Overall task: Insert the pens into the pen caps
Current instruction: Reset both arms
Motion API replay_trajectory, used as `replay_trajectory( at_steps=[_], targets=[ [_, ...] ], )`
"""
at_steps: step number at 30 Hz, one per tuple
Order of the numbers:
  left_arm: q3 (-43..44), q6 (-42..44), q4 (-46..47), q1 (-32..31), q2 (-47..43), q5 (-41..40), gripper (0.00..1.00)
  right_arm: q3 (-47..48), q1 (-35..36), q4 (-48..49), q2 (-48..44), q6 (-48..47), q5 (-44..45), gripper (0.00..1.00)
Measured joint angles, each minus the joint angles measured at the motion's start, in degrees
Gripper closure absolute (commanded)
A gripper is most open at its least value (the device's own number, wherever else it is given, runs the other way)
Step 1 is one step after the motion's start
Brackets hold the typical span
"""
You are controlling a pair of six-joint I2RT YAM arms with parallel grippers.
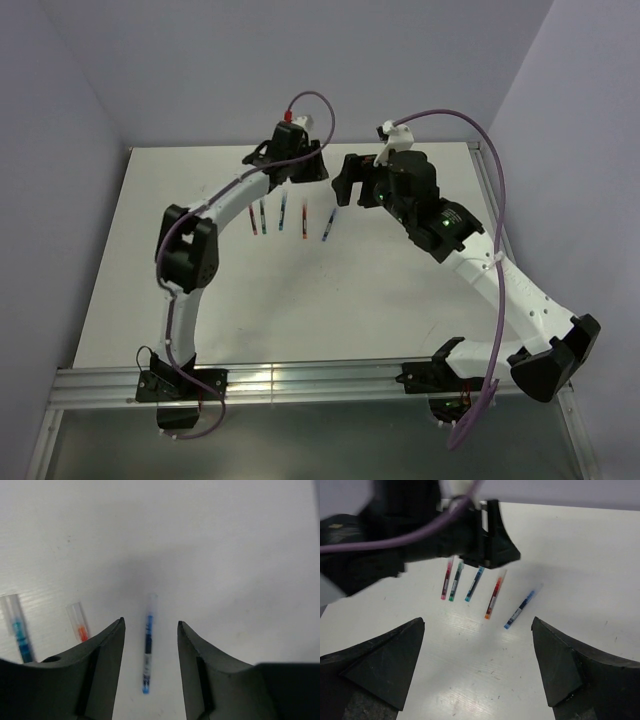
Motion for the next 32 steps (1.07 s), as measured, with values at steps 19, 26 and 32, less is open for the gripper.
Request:
replay_trajectory(
  at_steps=[19, 26, 32],
  targets=[
    [-38.8, 2.8, -6.1, 7.7, -72.7, -9.3, 0.12, -1.2, -2.2, 0.6, -3.1, 2.1, 0.4, 0.00],
    [-48.2, 5.1, -5.4, 7.8, -75.4, -11.3, 0.11, -1.2, -2.3, 0.4, -2.8, 2.5, 0.3, 0.00],
    [-49.3, 5.6, -4.0, 7.9, -76.0, -11.0, 0.11, -1.2, -2.4, 0.5, -2.8, 2.5, 0.3, 0.00]
  ],
)
